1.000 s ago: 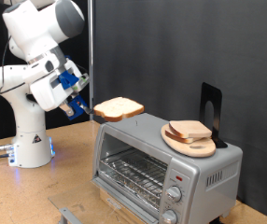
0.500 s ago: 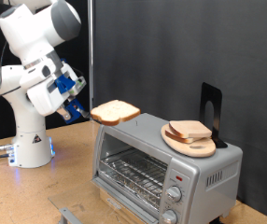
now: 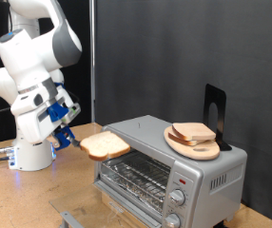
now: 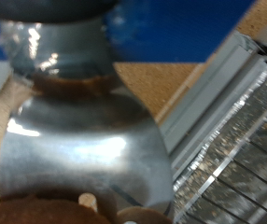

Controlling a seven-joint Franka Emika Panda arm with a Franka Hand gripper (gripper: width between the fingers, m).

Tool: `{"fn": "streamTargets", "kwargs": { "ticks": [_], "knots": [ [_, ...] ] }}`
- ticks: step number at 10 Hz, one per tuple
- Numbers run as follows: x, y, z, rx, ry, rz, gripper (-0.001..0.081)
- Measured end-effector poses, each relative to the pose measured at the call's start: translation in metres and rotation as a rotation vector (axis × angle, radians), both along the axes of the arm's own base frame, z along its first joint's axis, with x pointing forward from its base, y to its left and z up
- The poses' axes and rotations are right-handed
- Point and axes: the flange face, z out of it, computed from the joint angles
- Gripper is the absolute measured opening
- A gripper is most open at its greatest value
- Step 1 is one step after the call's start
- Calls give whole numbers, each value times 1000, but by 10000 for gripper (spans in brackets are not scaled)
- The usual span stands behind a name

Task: Make a piece of toast with the oven

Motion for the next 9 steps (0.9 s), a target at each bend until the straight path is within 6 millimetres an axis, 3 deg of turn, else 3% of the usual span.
{"fn": "streamTargets", "kwargs": {
  "ticks": [6, 9],
  "knots": [
    [0, -6, -58, -86, 25, 17, 384],
    [1, -5, -64, -96, 27, 22, 384]
  ]
}}
